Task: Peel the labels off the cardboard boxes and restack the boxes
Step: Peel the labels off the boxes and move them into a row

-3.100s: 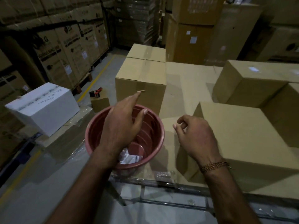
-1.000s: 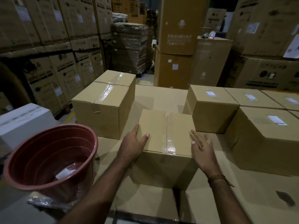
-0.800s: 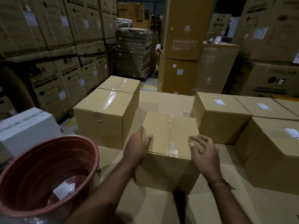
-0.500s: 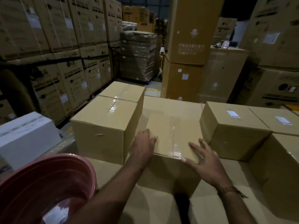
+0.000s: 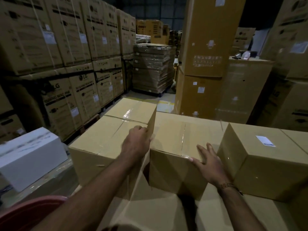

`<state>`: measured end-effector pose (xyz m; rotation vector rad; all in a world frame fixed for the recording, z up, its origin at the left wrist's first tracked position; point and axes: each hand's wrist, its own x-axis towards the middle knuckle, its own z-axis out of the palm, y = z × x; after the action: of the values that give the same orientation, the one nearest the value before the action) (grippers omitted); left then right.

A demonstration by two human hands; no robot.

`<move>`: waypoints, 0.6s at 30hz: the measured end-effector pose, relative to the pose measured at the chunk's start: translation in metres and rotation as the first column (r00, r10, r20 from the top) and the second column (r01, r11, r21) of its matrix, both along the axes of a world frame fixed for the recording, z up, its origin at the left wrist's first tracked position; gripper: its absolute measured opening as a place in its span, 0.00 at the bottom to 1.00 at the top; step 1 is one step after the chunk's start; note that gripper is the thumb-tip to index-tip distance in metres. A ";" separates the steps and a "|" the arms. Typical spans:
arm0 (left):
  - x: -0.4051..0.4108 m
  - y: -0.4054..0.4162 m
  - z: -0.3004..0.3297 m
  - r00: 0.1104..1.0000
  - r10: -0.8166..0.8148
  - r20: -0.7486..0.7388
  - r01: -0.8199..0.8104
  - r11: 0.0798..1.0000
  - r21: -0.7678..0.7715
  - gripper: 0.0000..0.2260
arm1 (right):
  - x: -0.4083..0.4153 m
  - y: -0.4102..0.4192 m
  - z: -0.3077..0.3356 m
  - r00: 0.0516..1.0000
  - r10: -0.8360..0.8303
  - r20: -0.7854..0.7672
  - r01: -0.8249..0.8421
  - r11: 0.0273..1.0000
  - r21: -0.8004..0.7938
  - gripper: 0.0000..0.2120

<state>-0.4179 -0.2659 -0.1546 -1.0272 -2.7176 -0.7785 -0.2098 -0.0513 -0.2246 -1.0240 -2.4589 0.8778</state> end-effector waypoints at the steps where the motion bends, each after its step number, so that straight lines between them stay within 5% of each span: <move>1: -0.010 0.001 0.000 1.000 0.012 0.011 -0.012 0.999 -0.038 0.24 | -0.009 0.007 -0.001 1.000 0.000 0.001 0.000 1.000 0.002 0.39; 15: -0.093 0.054 -0.019 0.998 -0.035 0.045 0.052 0.889 -0.454 0.46 | -0.094 0.068 0.009 0.995 0.039 0.091 -0.043 0.998 0.052 0.38; 18: -0.107 0.059 -0.028 0.996 -0.042 0.073 0.070 0.892 -0.446 0.52 | -0.106 0.073 0.011 0.994 0.040 0.101 -0.046 0.997 0.063 0.38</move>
<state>-0.5253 -0.2067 -0.1823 -1.1823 -3.0096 -0.1805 -0.3161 0.0220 -0.2140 -1.0191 -2.5833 0.7715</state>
